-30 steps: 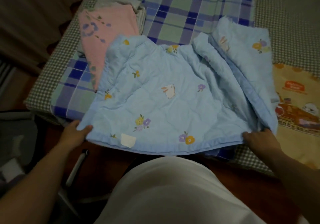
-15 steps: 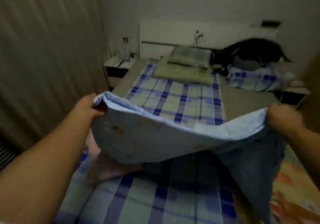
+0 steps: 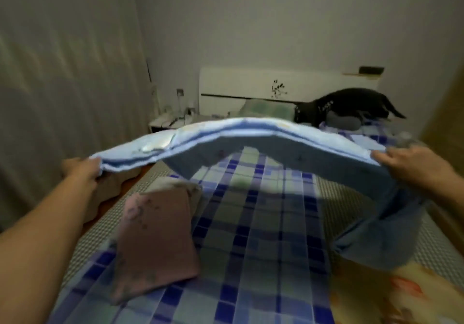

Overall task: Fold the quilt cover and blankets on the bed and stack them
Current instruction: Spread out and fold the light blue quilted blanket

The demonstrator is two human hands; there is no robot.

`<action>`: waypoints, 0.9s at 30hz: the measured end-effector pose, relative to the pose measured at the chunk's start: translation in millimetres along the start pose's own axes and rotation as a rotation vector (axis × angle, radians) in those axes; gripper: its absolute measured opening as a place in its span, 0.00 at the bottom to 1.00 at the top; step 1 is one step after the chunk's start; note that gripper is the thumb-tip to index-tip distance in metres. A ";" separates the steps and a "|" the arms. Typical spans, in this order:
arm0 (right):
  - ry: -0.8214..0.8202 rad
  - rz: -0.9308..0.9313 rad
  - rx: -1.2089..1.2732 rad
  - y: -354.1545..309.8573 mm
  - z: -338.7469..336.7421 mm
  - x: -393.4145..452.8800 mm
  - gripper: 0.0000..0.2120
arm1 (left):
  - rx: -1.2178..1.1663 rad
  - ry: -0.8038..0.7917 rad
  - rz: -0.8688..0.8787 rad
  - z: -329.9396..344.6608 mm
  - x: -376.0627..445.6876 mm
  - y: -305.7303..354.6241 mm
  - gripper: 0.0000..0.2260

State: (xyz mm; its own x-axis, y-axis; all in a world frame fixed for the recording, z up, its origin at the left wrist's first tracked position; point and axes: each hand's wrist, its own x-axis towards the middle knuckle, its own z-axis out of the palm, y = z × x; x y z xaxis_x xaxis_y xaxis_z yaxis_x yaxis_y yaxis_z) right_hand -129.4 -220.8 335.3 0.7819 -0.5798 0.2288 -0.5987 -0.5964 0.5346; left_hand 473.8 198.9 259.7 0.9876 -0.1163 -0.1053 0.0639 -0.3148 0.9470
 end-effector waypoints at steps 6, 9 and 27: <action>-0.370 -0.385 0.232 -80.6 139.4 -133.8 0.31 | 0.235 -0.159 -0.379 -47.9 -82.6 -198.5 0.10; -0.533 -0.492 0.263 -123.6 189.9 -188.5 0.29 | 0.421 -0.135 -0.535 -54.0 -123.0 -263.7 0.16; -0.478 -0.078 0.911 -313.4 105.9 -47.7 0.17 | 0.391 -0.625 -0.082 54.5 -296.1 -245.4 0.12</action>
State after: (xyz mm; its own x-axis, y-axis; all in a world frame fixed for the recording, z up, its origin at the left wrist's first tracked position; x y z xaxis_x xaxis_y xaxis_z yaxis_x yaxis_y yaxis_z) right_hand 2.6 -65.0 70.7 0.7926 -0.5631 -0.2338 -0.6094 -0.7205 -0.3308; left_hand 157.9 259.3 41.9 0.7087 -0.5558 -0.4346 -0.0368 -0.6442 0.7639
